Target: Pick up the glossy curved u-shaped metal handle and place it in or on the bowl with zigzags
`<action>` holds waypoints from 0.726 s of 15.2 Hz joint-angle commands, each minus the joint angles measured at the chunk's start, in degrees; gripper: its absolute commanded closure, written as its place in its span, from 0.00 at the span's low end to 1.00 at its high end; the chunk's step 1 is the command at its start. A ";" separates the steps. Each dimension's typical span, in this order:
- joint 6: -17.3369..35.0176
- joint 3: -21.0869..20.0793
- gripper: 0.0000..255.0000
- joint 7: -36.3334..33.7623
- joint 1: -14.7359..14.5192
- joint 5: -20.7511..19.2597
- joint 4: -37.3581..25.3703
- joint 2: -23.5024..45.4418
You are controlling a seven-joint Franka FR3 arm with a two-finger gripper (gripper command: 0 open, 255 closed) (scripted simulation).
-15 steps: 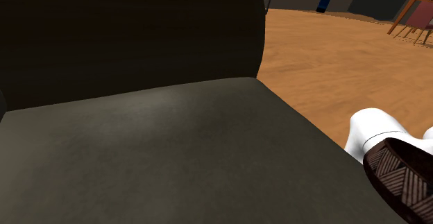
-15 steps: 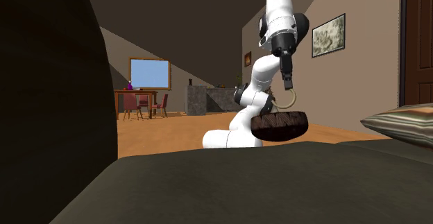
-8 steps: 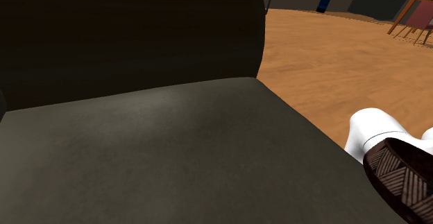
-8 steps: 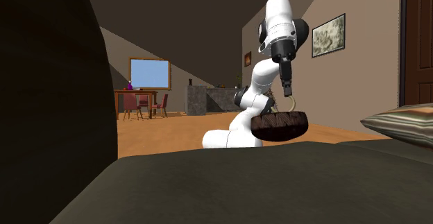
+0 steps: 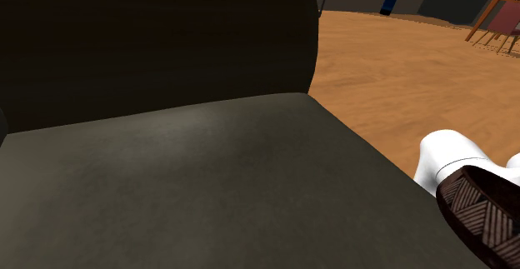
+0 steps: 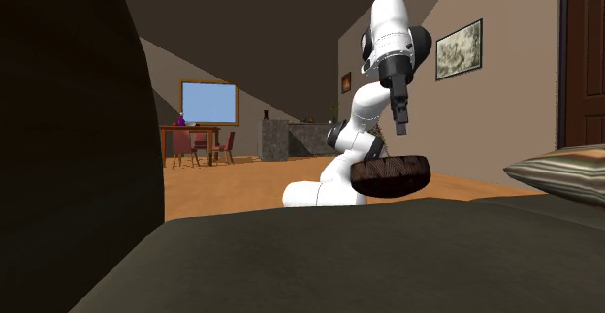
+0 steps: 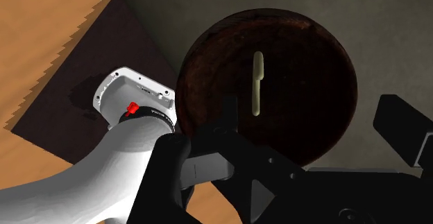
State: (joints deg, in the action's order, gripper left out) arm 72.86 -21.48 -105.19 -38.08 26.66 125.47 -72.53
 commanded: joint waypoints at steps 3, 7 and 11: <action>-1.35 0.61 0.00 -0.28 0.12 -0.53 -2.43 1.13; -5.22 2.12 0.00 -1.13 0.41 -1.83 -9.60 4.58; -5.22 2.12 0.00 -1.14 0.41 -1.83 -9.60 4.58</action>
State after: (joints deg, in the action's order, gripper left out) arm 67.69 -19.40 -106.34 -37.68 24.86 115.94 -67.99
